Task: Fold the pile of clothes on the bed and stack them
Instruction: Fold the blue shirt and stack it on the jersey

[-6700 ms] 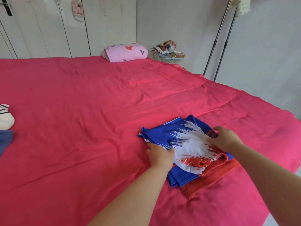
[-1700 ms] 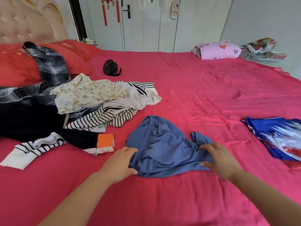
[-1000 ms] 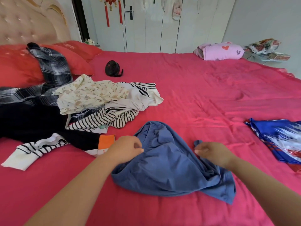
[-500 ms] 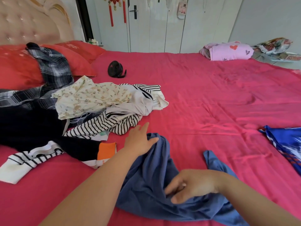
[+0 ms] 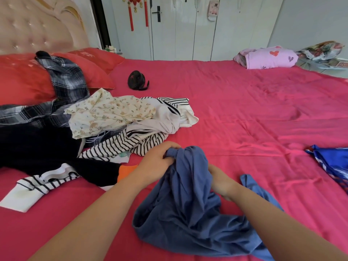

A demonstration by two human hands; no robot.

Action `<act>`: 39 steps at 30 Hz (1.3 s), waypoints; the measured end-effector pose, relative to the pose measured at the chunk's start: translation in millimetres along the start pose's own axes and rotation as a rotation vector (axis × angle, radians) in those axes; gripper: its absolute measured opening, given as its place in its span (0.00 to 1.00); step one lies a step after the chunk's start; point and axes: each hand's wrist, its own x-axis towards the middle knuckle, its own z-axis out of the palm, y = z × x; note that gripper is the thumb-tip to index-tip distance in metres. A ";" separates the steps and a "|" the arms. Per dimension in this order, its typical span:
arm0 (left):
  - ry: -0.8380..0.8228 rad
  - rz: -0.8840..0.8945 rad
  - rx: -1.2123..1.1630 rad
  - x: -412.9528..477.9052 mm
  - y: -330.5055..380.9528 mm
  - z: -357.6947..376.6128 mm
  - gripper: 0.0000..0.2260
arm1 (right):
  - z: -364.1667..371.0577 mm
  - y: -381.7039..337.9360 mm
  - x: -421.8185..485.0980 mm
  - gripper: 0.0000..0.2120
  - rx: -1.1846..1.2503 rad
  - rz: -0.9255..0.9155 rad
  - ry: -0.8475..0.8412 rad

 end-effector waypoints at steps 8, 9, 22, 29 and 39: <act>0.268 -0.056 0.017 -8.3 9.0 -17.3 0.19 | -61.0 -15.8 -21.6 0.05 -0.290 -0.059 0.374; 0.312 -0.060 0.036 -9.0 9.1 -19.7 0.18 | -75.9 -16.2 -27.0 0.05 -0.365 -0.055 0.440; 0.594 -0.194 0.025 0.7 -5.3 -30.0 0.12 | -165.1 -5.2 -58.7 0.11 -0.538 0.063 0.883; 0.340 -0.382 0.177 4.2 -33.9 -16.7 0.24 | -165.5 66.5 -73.1 0.14 -0.550 0.478 0.440; 0.054 -0.133 0.615 30.8 -49.1 21.8 0.21 | -144.1 105.5 -48.9 0.28 -0.428 0.499 0.508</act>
